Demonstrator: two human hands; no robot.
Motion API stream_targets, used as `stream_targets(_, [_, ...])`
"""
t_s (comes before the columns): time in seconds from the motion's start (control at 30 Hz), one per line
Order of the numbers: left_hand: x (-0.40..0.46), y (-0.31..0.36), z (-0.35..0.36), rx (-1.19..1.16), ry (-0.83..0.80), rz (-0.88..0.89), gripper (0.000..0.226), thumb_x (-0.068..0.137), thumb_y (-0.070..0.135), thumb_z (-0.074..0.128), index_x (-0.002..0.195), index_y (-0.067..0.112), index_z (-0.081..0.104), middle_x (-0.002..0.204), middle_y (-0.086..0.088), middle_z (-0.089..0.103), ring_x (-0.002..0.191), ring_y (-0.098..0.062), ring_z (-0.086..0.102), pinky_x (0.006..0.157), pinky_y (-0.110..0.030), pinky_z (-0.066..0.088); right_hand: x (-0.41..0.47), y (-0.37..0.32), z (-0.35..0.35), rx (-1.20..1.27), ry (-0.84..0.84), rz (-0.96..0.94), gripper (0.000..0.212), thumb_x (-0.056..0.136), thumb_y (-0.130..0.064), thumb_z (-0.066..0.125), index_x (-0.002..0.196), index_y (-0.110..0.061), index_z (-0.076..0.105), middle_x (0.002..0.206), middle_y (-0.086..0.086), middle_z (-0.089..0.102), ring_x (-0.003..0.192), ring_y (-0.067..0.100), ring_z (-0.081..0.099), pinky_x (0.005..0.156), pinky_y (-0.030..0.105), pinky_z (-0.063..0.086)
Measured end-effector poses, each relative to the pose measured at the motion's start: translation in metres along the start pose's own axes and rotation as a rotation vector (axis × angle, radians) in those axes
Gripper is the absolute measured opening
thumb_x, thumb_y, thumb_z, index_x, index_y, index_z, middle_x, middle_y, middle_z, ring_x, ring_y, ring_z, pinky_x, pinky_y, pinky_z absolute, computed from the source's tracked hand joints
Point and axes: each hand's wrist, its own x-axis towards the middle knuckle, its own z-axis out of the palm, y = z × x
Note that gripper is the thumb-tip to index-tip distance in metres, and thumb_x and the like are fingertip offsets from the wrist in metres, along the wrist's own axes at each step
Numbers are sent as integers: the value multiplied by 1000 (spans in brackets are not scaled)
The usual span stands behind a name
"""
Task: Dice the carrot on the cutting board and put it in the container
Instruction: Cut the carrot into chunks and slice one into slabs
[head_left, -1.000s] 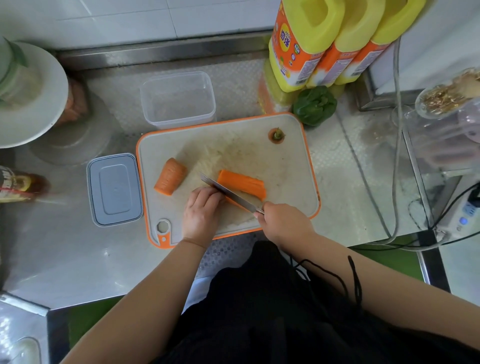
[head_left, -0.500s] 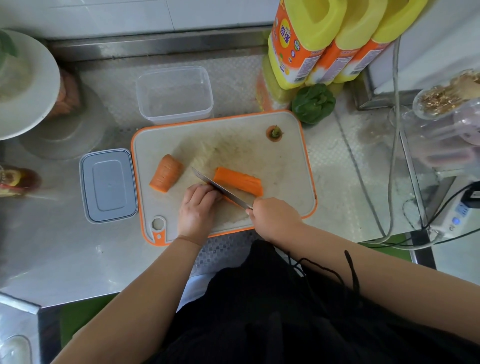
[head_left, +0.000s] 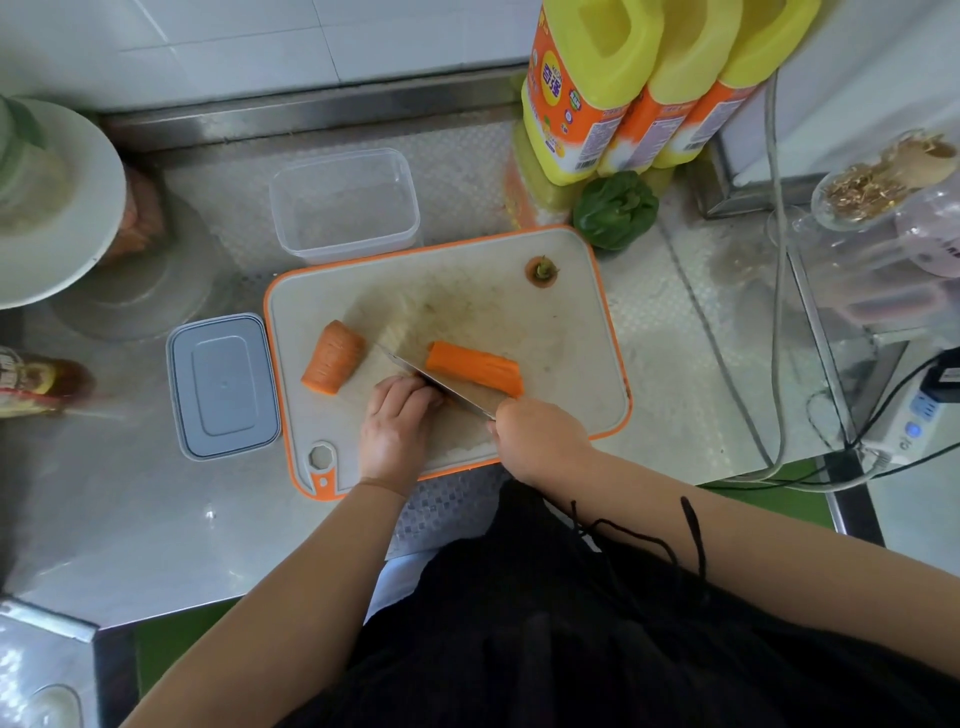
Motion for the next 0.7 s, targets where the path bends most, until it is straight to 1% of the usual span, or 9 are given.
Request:
stream_targets(0.1, [0,-1,-1,0,-9,0,11,88,0,62,91,1,72,97,-11,67,95,-33,56,88,-39,49,-3,6,6,-24,-29,12,19,99,-15,42,108,-7,57,105,13,63,100,32,61,79,37,46])
stream_targets(0.2, [0,-1,0,6,-16,6,11,86,-3,64,91,0,73,97,-13,67,95,-32,55,89,-39,49,-2,7,10,4,-13,-7,24,101,-21,39,111,-6,56,106,14,63,101,32,61,83,39,47])
stream_targets(0.3, [1,0,-1,17,-10,21,11,84,-5,66,92,-1,73,97,-14,67,96,-31,55,89,-39,48,-2,8,12,20,8,-26,37,104,-32,32,111,-5,56,104,14,64,98,31,62,80,38,46])
stream_targets(0.4, [1,2,-2,35,-7,22,10,86,-4,65,91,0,72,97,-13,67,95,-31,56,90,-38,49,-1,12,10,66,10,-14,38,103,-36,33,104,-7,57,98,12,64,93,28,62,76,35,45])
stream_targets(0.5, [-2,2,-6,35,-42,24,12,84,-6,66,91,1,72,98,-11,66,95,-30,56,91,-37,48,-1,17,4,140,-18,-13,36,103,-36,35,100,-7,56,94,13,63,90,29,61,72,34,42])
stream_targets(0.57, [-7,0,-10,42,-72,50,8,86,1,64,89,3,71,99,-6,62,94,-27,55,89,-37,48,-3,19,5,154,-12,-27,37,103,-36,34,100,-6,56,95,13,63,91,30,61,72,34,42])
stream_targets(0.63, [-12,0,-17,58,-107,68,14,91,13,59,88,5,71,101,-2,59,93,-25,55,84,-38,49,-7,20,8,114,38,-47,37,103,-36,33,103,-7,55,98,13,64,93,30,61,72,34,41])
stream_targets(0.7, [-14,2,-25,94,-117,108,15,92,17,57,91,8,68,98,-6,61,93,-25,55,81,-40,49,-12,23,12,36,94,-76,37,104,-35,30,108,-8,54,101,11,64,95,29,62,70,32,36])
